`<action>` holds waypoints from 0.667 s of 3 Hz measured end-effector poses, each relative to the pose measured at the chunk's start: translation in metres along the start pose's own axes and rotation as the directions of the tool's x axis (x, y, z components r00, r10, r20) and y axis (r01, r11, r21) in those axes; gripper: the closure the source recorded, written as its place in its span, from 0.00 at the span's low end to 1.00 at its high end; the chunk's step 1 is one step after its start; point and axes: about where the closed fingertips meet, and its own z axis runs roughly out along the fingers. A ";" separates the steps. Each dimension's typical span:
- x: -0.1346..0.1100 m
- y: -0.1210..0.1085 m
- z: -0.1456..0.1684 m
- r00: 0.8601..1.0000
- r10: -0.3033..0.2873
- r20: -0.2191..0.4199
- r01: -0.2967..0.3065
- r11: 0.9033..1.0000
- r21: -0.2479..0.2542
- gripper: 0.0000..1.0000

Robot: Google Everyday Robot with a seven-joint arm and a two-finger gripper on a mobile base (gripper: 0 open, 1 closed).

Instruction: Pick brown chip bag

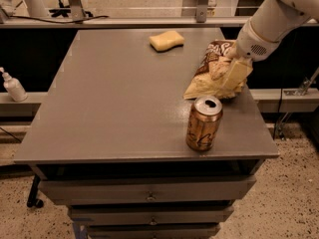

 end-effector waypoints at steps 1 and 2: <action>-0.001 -0.001 -0.001 1.000 0.005 0.002 -0.005 1.000 -0.002 0.87; -0.001 -0.001 -0.001 1.000 0.005 0.002 -0.005 1.000 -0.002 1.00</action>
Offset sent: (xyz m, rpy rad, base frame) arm 0.0023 0.0050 0.0283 0.0835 -0.0132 -0.0181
